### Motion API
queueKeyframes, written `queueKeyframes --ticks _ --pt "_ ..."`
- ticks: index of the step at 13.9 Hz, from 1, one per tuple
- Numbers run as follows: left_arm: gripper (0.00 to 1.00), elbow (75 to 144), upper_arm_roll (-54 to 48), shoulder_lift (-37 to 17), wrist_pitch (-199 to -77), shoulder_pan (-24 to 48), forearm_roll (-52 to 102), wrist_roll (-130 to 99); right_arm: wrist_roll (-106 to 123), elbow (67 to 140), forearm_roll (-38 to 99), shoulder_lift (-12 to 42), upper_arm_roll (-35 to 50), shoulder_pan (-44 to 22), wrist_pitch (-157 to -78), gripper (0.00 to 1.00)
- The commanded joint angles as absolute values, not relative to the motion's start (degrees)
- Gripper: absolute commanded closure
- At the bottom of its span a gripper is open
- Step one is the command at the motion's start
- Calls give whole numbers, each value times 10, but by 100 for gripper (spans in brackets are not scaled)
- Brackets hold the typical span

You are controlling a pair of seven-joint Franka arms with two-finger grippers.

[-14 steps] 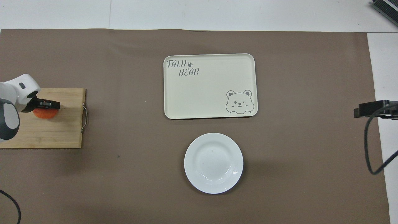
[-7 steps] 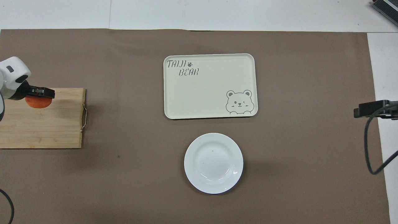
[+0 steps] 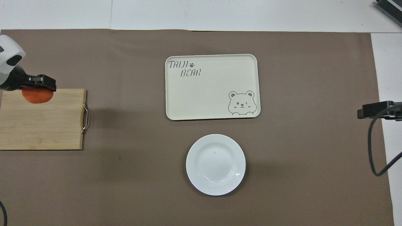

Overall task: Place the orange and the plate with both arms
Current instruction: 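Lift the orange off the cutting board with the left gripper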

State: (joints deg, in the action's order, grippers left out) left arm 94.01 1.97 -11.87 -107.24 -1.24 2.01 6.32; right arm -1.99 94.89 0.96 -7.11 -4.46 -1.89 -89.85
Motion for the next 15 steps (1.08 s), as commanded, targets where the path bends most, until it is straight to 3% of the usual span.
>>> queueKeyframes --ticks 1,7,15 --pt "100 930 27 -77 -1009 23 15 12 -29 943 6 -69 -39 -13 -894 0" --pt "100 950 21 -19 -969 47 11 -15 -29 943 6 -69 -39 -13 -894 0" --pt "100 988 18 -16 -993 140 11 -117 -29 943 6 -69 -39 -13 -894 0"
